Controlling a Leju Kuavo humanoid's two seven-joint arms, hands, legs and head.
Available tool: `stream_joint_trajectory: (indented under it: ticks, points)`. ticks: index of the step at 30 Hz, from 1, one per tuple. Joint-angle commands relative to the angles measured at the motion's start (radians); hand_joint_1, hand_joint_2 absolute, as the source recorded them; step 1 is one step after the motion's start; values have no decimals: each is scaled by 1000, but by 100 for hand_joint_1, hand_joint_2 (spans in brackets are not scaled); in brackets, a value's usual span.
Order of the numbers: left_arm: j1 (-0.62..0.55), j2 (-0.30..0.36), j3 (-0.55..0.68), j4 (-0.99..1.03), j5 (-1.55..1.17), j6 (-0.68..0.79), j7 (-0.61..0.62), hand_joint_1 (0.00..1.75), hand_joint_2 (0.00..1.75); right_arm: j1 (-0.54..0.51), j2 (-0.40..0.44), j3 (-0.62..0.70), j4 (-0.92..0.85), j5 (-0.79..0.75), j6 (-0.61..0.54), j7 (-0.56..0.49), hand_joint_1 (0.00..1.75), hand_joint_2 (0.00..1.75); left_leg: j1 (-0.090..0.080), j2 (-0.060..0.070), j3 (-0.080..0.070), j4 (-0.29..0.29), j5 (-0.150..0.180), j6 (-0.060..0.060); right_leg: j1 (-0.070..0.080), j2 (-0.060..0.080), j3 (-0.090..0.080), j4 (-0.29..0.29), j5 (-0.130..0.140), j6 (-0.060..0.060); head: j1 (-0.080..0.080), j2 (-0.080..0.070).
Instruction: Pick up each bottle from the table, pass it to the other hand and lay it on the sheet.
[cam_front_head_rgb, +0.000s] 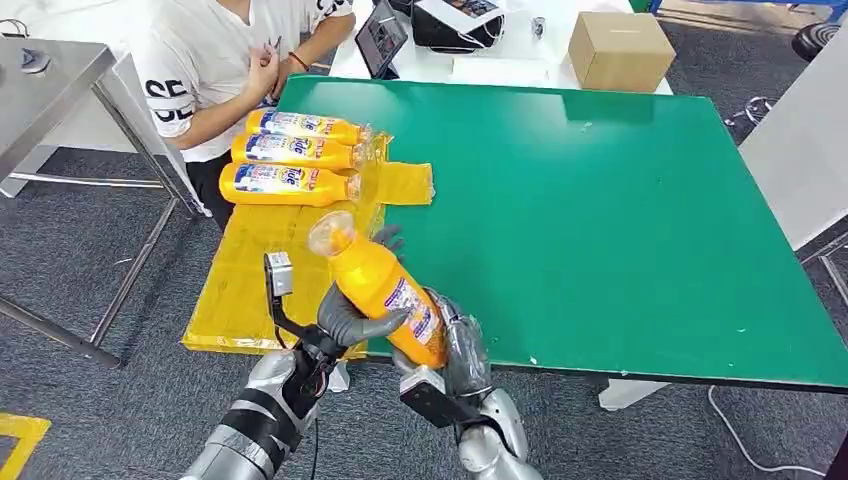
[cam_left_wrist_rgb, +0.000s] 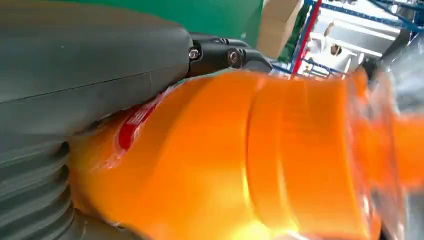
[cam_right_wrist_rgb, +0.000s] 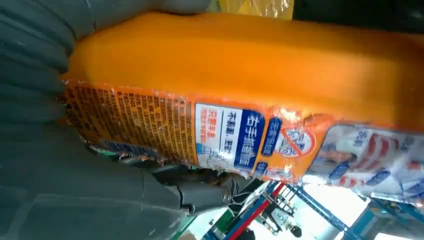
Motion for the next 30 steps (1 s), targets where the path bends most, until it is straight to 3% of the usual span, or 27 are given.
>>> stream_joint_trajectory:
  ticks: [1,3,13,14,15,30]
  points:
    - [-33,43,-93,42,23,-29,14,0,175,-86,33,121,281,6,44,-1,173,175,1,1,3,-1,-1,-1,0,2,3,-1,0,-1,0,0]
    - [-31,45,-104,43,40,-47,17,0,175,-94,39,128,316,4,51,-1,164,175,1,1,6,-1,-2,-2,1,1,5,-1,-1,-2,0,0]
    - [-27,63,-156,35,15,-51,-5,2,175,-104,43,127,313,-14,51,-1,166,175,1,1,3,0,-1,-1,0,0,2,0,-1,-1,0,0]
    - [-27,65,-160,34,4,-48,-13,129,175,-106,45,122,314,-18,48,-1,169,175,1,0,6,0,-2,-1,1,0,5,0,-2,-2,0,0]
    - [-25,69,-165,36,-1,-54,-14,175,175,-109,47,119,315,-19,48,-1,166,175,1,-1,5,0,-2,-1,1,-1,5,0,-2,-1,0,0]
    - [-13,83,-175,-1,-22,-88,-40,175,175,-120,46,95,289,-42,34,-1,157,175,1,1,4,0,-2,-1,1,1,3,0,-2,-1,0,0]
